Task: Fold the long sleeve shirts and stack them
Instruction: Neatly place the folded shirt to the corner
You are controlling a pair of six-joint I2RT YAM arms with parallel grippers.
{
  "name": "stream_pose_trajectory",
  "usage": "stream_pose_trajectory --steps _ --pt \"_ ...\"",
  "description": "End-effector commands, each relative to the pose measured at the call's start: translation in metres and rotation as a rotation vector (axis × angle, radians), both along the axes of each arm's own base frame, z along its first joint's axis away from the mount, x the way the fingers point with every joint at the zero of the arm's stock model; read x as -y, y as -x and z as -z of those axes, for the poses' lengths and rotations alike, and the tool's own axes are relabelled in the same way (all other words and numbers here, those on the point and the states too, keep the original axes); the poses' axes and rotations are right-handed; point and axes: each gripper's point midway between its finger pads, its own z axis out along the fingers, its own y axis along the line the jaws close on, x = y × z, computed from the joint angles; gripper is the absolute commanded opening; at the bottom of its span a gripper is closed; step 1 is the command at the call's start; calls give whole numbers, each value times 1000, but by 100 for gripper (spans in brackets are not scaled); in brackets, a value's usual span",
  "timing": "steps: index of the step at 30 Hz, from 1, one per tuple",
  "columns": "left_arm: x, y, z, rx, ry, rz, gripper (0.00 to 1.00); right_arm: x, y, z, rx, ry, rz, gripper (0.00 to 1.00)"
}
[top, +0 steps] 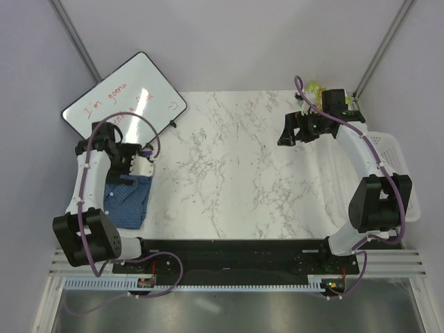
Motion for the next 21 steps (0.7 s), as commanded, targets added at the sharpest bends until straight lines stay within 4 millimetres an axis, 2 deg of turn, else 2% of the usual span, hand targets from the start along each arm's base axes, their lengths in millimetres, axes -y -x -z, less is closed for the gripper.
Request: stream_pose_trajectory --steps 1,2,3,4,5,6,7,8,9,10,11,12,14,15,17,18,20,21 --pt "81 -38 -65 113 256 -38 99 -3 -1 -49 120 -30 -3 98" --pt "96 -46 -73 105 343 -168 99 -1 0 -55 143 -23 3 98" --pt "126 -72 -95 132 409 -170 99 1 0 -57 155 -13 7 98" --pt "147 -81 -105 118 500 -209 100 3 1 -57 167 2 11 98" --pt "163 -89 -114 96 609 -365 100 8 1 -58 184 31 26 98" --pt "187 -109 -145 168 704 -385 99 11 4 -53 181 49 31 98" --pt "204 -117 -144 121 804 -535 100 16 5 -48 190 80 34 98" --pt "217 -121 -151 116 866 -579 100 23 9 -37 181 115 53 98" --pt "238 -129 -158 128 941 -576 100 26 11 -30 177 134 59 98" --pt "250 -127 -160 99 1014 -673 99 29 14 -22 167 148 71 98" --pt "260 -127 -159 84 1051 -701 99 31 20 -7 151 158 83 98" --pt "275 -125 -145 57 1073 -709 100 35 23 2 139 173 96 98" --pt "284 -118 -134 30 1100 -777 100 36 34 19 121 177 107 98" --pt "289 -109 -111 -10 1072 -796 99 38 37 23 121 184 115 98" --pt "285 -104 -100 3 1061 -835 100 40 46 32 121 190 122 98" --pt "280 -97 -83 -6 1031 -865 99 40 49 33 123 192 125 98" --pt "268 -96 -85 61 1027 -892 99 42 55 33 129 198 131 98" --pt "263 -92 -79 61 1014 -906 99 43 57 31 135 201 135 98"
